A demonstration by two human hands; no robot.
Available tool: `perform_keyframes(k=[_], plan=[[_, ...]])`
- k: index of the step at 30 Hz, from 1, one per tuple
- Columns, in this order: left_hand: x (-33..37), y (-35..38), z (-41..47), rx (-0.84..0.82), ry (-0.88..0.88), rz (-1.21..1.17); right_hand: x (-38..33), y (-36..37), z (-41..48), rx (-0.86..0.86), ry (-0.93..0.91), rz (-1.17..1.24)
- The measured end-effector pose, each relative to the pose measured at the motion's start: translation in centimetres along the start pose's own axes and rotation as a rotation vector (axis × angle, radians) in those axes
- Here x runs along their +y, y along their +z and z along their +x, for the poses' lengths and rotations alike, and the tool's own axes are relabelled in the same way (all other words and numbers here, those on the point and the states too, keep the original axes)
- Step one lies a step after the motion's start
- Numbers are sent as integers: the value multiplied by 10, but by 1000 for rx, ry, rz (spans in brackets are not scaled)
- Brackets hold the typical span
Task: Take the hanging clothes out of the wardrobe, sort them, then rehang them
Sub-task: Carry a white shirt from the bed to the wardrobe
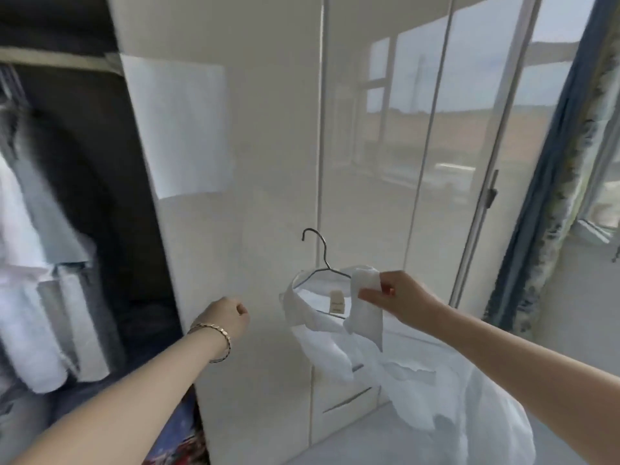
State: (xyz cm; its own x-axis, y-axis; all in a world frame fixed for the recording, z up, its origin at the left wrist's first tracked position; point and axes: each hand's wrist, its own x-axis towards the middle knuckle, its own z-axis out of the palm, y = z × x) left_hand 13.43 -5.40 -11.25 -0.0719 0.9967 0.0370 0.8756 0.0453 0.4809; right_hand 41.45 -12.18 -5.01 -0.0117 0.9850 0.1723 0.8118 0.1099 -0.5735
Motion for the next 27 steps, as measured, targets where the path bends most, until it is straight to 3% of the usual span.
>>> perform_keyframes(k=[6, 14, 27], plan=[[-122, -95, 8, 152, -135, 19, -132, 76, 70, -106, -169, 92], [-231, -196, 37, 240, -204, 20, -272, 151, 141, -60, -95, 167], [-253, -259, 125, 312, -201, 3, -434, 151, 264, 78, -82, 132]])
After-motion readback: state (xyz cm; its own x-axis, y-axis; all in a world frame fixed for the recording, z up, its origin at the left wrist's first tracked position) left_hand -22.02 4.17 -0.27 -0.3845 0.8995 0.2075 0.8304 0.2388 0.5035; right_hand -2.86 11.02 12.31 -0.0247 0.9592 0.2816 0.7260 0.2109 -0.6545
